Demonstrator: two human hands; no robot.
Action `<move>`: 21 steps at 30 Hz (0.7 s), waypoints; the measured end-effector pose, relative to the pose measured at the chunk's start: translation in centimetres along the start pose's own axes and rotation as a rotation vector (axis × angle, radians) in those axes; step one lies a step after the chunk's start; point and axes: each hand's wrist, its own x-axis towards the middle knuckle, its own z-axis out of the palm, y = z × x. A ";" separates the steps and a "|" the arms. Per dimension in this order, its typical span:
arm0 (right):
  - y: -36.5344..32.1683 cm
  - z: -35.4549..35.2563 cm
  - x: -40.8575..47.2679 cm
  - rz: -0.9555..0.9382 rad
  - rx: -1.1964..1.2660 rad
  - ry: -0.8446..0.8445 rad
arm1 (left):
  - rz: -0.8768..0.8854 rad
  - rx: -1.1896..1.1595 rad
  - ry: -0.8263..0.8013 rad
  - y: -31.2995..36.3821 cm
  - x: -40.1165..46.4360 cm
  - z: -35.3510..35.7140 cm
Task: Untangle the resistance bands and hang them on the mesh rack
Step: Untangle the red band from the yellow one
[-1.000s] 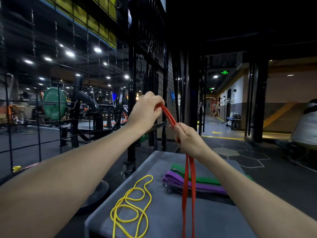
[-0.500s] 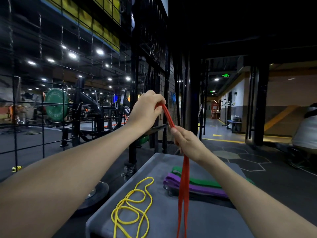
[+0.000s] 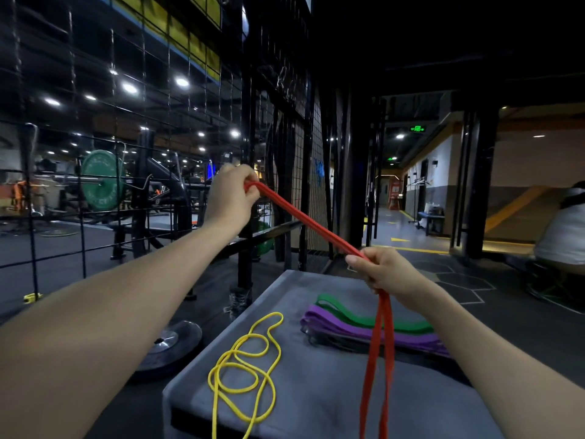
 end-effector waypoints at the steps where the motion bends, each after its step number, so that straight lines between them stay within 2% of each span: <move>1: 0.4 -0.4 -0.2 0.018 0.025 -0.003 | -0.018 -0.004 -0.006 -0.3 -0.2 0.1; 7: 2.5 -2.2 -1.5 0.140 0.267 -0.031 | -0.096 -0.009 -0.029 -2.4 -1.8 1.0; 16: 2.0 -2.1 -1.1 0.128 0.134 0.046 | -0.156 -0.010 -0.057 -4.6 -3.8 2.4; 18: 1.6 -1.8 -0.9 0.137 0.096 0.068 | -0.226 0.072 -0.147 -5.7 -4.1 2.6; 19: 1.3 -1.7 -0.7 0.141 0.081 0.084 | -0.282 0.155 -0.256 -6.2 -4.2 2.7; 21: 0.8 -1.4 -0.3 0.152 0.070 0.101 | -0.386 0.284 -0.574 -6.8 -4.9 2.9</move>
